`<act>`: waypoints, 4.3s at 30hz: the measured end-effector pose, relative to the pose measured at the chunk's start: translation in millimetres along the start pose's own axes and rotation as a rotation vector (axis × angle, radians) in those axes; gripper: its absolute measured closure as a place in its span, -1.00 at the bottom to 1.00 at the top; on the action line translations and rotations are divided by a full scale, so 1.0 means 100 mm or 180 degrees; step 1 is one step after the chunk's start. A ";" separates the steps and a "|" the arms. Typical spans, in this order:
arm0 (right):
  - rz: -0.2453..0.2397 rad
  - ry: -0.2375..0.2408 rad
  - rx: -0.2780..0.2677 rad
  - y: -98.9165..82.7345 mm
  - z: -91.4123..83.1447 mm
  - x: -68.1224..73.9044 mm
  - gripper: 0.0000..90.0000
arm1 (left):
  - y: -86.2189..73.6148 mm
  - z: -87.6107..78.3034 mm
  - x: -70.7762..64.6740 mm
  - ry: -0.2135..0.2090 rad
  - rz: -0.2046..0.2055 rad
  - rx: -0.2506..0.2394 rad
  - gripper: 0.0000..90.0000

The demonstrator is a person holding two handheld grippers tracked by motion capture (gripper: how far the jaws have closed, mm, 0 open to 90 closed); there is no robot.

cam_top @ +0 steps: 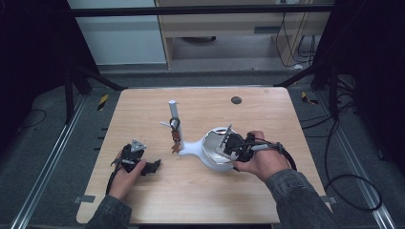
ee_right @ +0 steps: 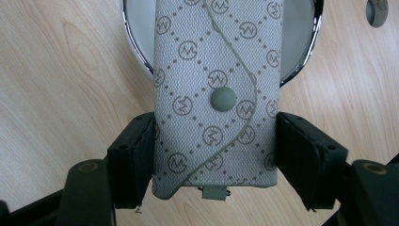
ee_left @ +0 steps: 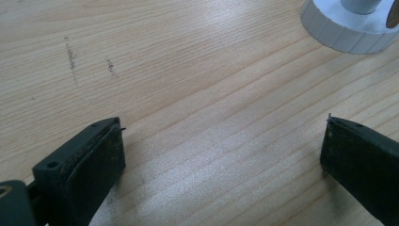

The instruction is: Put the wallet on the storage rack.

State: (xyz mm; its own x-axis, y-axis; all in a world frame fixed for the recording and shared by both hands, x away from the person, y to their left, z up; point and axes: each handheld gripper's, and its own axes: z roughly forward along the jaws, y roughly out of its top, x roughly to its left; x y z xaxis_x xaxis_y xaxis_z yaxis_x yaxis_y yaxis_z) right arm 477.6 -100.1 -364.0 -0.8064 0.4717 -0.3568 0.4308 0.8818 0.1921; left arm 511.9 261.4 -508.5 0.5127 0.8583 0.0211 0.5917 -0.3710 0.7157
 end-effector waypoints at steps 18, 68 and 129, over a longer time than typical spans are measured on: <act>-0.0037 0.0061 0.0068 0.11 0.05 0.00 -0.29 | 0.00 0.00 0.00 -0.0001 0.0001 0.0001 -1.00; -0.0055 0.0186 0.0242 0.42 0.24 -0.11 -0.30 | 0.00 0.00 0.00 0.0000 0.0004 0.0009 -1.00; 0.0376 0.0238 -0.0208 0.27 0.14 -0.17 -0.69 | 0.00 0.00 0.00 -0.0004 0.0007 0.0002 -1.00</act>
State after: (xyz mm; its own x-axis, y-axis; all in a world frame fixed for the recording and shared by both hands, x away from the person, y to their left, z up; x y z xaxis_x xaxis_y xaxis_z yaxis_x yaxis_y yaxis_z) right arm 508.4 -83.9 -365.8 -0.7806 0.5687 -0.2595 0.4993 0.8170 0.2887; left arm 511.9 261.4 -508.5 0.5147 0.8571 0.0216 0.5911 -0.3730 0.7152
